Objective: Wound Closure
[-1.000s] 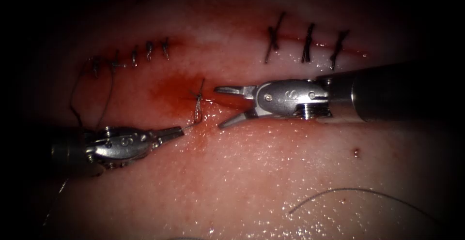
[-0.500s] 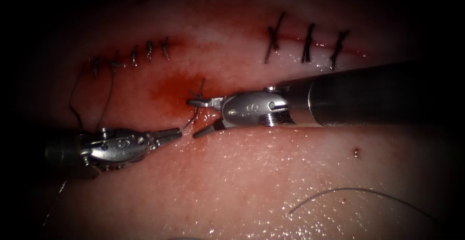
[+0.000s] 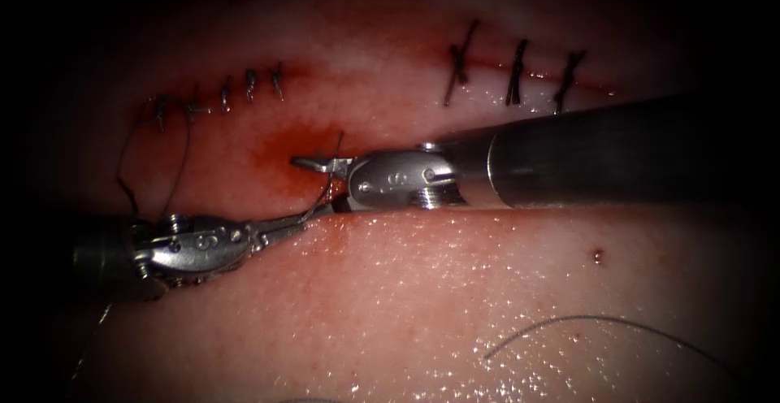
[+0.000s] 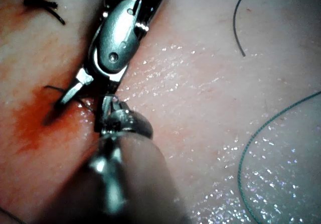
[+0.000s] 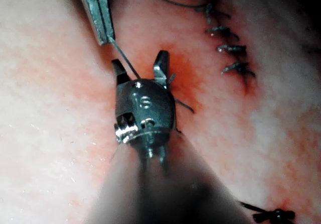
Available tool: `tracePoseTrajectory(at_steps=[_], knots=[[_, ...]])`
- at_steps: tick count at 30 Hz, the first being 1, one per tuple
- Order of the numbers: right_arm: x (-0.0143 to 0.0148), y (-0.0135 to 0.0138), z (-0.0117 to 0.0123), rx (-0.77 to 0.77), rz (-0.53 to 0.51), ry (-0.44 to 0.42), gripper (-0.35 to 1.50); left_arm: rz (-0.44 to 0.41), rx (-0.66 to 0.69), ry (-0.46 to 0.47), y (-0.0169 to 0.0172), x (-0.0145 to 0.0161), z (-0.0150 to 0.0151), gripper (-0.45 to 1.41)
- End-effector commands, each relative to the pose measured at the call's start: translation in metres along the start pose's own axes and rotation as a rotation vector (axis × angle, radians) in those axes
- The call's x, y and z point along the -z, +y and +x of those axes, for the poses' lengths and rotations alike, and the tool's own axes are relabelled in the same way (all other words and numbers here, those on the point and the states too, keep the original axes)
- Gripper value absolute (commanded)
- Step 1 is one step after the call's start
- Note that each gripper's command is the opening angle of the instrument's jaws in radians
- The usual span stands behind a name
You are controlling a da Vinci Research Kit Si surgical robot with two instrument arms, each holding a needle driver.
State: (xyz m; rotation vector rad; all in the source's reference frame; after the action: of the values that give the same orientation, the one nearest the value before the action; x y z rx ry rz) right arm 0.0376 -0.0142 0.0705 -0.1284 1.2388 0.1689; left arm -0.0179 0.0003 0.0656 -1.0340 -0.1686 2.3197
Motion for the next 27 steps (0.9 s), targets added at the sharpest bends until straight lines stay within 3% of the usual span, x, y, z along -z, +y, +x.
tracePoseTrajectory(at_steps=[1,16,17,18,19,20,25,26,27], knots=[[-0.0013,-0.0008,-0.0003,0.007,-0.001,-0.001,1.41,-0.002,0.002,-0.002,0.0007,-0.0007,-0.0005,-0.45],[-0.0027,-0.0009,-0.0006,0.016,-0.019,-0.003,1.35,-0.003,-0.010,-0.001,0.0015,-0.0009,-0.0002,-0.45],[-0.0028,-0.0011,-0.0005,0.016,-0.023,0.002,1.20,-0.005,-0.010,0.000,0.0015,-0.0009,-0.0002,-0.45],[-0.0027,-0.0012,-0.0006,0.017,-0.020,0.000,0.91,-0.005,-0.010,0.000,0.0015,-0.0009,-0.0002,-0.45],[-0.0025,-0.0014,-0.0007,0.020,-0.011,-0.012,-0.21,-0.005,-0.016,0.000,0.0015,-0.0009,-0.0002,-0.45],[-0.0025,-0.0014,-0.0007,0.020,-0.011,-0.015,-0.35,-0.005,-0.016,0.000,0.0016,-0.0009,-0.0002,-0.45],[-0.0022,-0.0013,-0.0007,0.024,-0.008,-0.028,-0.35,-0.011,-0.024,0.000,0.0020,-0.0004,-0.0005,-0.45],[-0.0020,-0.0012,-0.0006,0.023,-0.007,-0.027,-0.10,-0.013,-0.024,0.000,0.0020,-0.0001,-0.0005,-0.45],[-0.0018,-0.0010,-0.0005,0.021,-0.006,-0.026,0.39,-0.017,-0.024,0.000,0.0019,0.0002,-0.0006,-0.45]])
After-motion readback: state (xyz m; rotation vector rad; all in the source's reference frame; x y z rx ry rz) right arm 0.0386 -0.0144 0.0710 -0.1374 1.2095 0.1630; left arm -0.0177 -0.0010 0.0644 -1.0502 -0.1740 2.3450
